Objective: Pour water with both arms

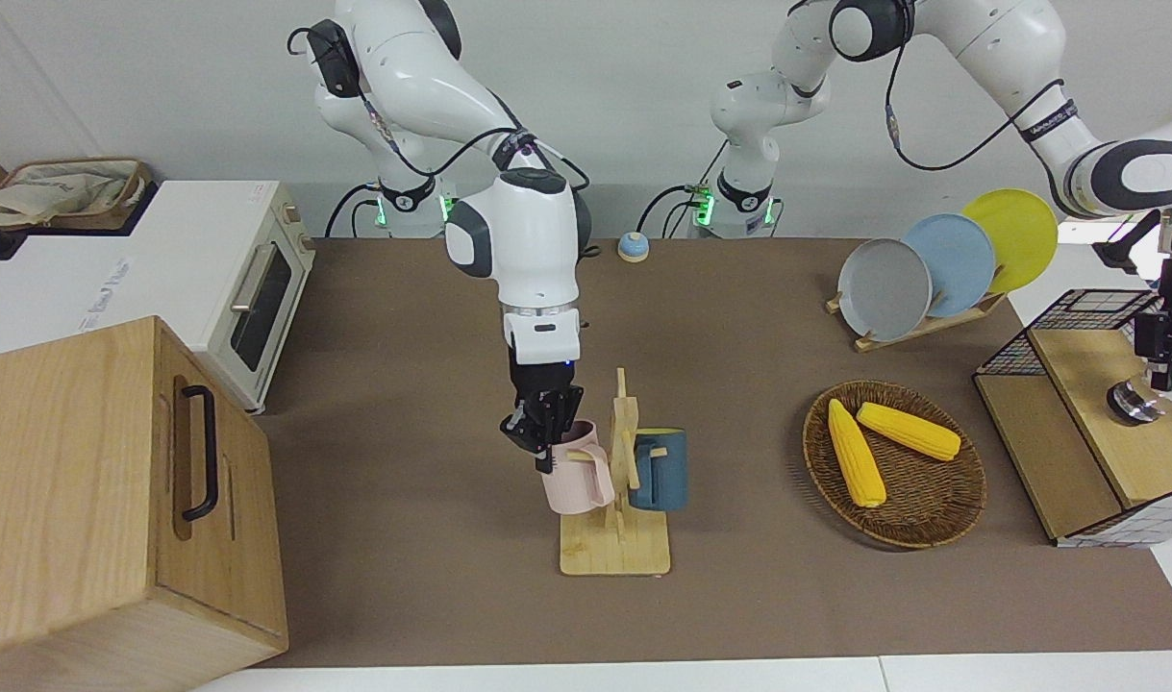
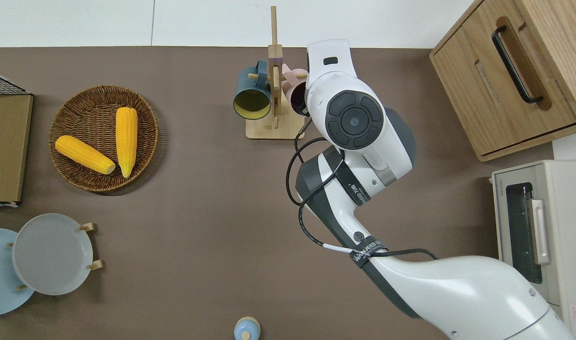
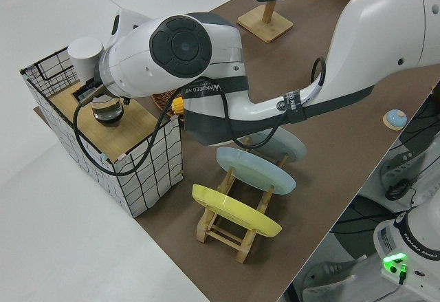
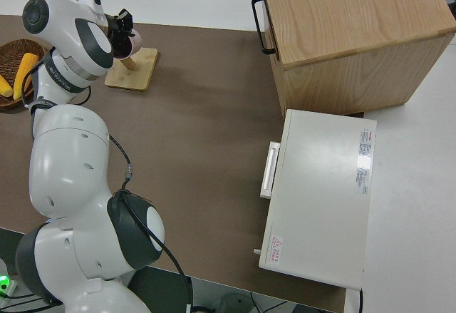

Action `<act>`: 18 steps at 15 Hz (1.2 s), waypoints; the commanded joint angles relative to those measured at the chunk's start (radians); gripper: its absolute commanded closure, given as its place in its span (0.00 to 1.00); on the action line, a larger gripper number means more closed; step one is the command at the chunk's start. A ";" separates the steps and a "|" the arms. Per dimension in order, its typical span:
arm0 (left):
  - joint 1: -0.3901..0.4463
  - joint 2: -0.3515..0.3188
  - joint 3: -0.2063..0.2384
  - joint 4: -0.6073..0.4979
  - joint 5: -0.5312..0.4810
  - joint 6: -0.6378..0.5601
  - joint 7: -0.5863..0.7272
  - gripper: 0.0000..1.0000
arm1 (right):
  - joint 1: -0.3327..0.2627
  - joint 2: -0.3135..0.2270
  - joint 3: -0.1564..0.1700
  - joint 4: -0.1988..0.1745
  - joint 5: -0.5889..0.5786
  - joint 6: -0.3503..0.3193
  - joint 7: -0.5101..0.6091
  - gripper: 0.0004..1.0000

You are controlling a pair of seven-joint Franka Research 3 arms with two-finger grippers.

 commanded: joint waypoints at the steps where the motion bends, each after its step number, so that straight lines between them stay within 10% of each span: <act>1: -0.004 -0.024 0.010 0.027 0.000 -0.024 -0.046 1.00 | -0.011 -0.010 0.005 -0.008 0.014 -0.009 -0.002 0.95; 12: -0.002 -0.036 0.020 0.042 0.016 -0.064 -0.075 1.00 | -0.017 -0.041 0.005 -0.047 0.018 -0.015 0.005 0.99; 18: 0.004 -0.070 0.020 0.091 0.185 -0.170 -0.216 1.00 | -0.017 -0.061 0.005 -0.073 0.080 -0.021 0.007 1.00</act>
